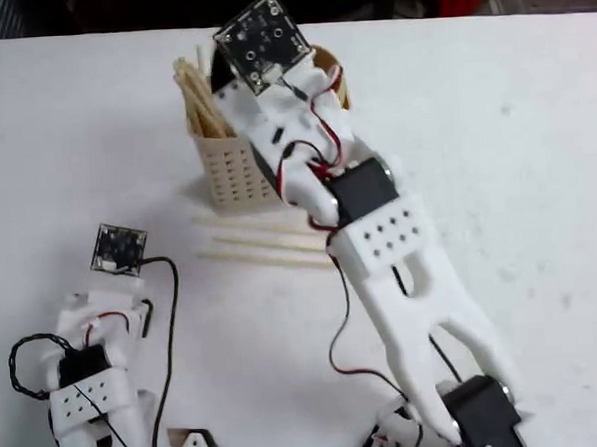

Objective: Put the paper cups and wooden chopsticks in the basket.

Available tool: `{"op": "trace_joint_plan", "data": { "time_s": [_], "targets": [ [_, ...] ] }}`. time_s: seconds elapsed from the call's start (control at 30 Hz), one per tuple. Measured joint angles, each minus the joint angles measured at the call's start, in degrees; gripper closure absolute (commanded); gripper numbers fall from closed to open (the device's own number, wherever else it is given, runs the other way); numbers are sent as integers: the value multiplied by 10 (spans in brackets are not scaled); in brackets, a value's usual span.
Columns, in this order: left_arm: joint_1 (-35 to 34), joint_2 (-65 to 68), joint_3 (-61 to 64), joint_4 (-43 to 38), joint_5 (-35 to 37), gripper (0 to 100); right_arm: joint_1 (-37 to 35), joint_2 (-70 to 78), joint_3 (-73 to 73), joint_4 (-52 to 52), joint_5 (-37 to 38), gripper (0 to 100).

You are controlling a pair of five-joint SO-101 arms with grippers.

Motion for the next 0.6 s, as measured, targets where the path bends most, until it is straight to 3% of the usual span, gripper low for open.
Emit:
{"op": "trace_joint_plan", "data": {
  "time_s": [0.37, 0.6],
  "targets": [
    [0, 0, 0, 0, 0, 763, -15, -159, 2, 407, 6, 964],
    [0, 0, 13, 0, -2, 762, -83, -163, 161, 470, 204, 964]
  ]
}}
